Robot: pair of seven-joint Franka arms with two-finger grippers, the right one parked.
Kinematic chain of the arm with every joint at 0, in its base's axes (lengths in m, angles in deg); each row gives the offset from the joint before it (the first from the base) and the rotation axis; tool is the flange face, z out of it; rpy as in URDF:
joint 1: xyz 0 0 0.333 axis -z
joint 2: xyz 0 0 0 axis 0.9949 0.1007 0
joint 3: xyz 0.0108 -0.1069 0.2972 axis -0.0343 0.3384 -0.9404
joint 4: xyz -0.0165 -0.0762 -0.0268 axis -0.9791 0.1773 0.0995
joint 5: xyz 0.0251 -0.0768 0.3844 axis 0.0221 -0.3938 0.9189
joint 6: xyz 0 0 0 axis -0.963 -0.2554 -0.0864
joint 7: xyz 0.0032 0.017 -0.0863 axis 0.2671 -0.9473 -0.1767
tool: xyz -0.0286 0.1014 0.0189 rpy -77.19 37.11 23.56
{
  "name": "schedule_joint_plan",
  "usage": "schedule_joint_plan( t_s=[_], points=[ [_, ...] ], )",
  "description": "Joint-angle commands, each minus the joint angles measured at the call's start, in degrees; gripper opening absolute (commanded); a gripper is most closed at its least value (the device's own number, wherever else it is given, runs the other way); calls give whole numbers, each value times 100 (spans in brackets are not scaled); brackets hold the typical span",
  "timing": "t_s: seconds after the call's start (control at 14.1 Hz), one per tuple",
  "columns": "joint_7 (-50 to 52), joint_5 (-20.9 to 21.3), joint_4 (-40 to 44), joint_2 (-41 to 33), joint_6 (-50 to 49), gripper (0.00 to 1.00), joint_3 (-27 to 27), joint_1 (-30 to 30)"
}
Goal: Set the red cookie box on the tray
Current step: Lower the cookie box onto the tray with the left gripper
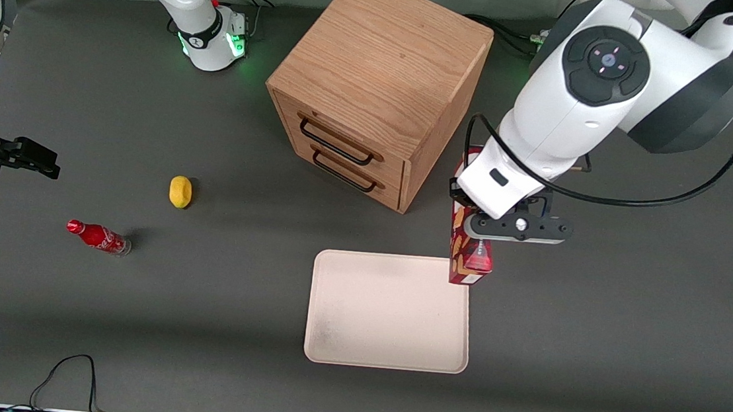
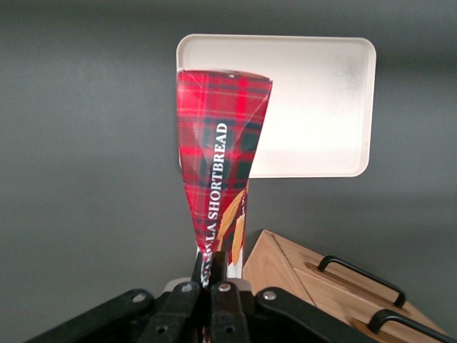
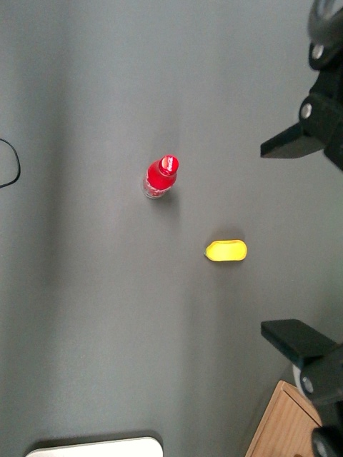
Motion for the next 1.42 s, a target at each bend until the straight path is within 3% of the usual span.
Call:
schedule_joint_plan(
  t_s=[0.0,0.5,0.85,1.13,1.34],
  points=[
    [-269,78,27,313,358,0,-57,-32],
    [-66,455,-157,1553,1676,0,-356,3],
    [144,1114,-378,2204,2784,0,-356,47],
    [215,1124,-396,2372,3040,0,-408,56],
    [864,1150,-448,2407,3058,0,-435,65]
  ],
)
